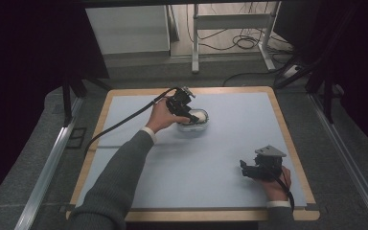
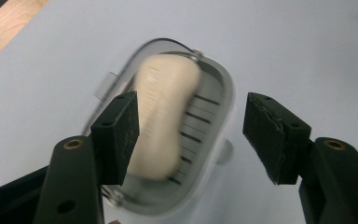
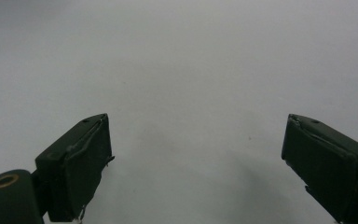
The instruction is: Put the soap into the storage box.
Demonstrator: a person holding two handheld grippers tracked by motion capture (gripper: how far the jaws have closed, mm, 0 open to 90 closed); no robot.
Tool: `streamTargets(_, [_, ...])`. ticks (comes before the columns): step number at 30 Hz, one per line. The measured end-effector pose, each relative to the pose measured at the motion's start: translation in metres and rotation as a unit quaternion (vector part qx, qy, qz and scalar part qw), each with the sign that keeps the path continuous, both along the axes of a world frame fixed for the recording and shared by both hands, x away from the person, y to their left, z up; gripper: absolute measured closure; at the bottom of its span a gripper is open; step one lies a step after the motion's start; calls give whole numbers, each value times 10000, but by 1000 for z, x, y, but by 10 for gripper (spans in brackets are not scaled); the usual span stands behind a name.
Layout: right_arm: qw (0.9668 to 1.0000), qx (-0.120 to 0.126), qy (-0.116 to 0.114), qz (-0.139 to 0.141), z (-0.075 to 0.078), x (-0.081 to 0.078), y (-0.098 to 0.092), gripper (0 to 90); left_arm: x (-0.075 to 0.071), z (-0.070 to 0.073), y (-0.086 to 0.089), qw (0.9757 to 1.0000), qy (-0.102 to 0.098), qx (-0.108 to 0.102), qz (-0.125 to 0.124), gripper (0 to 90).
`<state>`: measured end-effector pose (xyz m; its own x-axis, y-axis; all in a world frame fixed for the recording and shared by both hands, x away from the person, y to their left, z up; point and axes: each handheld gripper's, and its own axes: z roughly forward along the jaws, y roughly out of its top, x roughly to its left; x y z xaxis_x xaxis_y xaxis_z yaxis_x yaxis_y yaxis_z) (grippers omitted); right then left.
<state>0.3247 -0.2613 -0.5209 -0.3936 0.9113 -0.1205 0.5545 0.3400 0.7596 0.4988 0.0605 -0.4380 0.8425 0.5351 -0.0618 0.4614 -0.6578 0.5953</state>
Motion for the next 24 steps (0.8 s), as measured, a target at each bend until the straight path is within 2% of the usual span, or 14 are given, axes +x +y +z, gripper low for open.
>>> streamTargets(5, [10000, -20, 4, 3, -1, 0, 1, 81, -12, 3, 16, 9998, -39, -144, 114, 350])
streamTargets(7, [10000, -22, 16, 2, -1, 0, 1, 81, -18, 3, 24, 9995, -127, -228, 192, 348])
streamTargets(9, [10000, -26, 22, 3, -1, 0, 1, 81, -25, 3, 34, 9981, -160, -477, 343, 331])
streamTargets(11, [10000, -32, 27, 5, -2, 0, 2, 80, -35, 2, 44, 9969, -181, -636, 419, 331])
streamTargets(14, [10000, -43, 29, 12, -2, 0, 2, 81, -47, -2, 58, 9964, -188, -660, 492, 322])
streamTargets(17, [10000, -46, 28, 8, -2, 0, 3, 81, -59, -7, 72, 9954, -63, -787, 536, 311])
streamTargets(24, [10000, -85, 38, 23, -3, 0, 4, 81, -93, -20, 94, 9957, -97, -734, 550, 291])
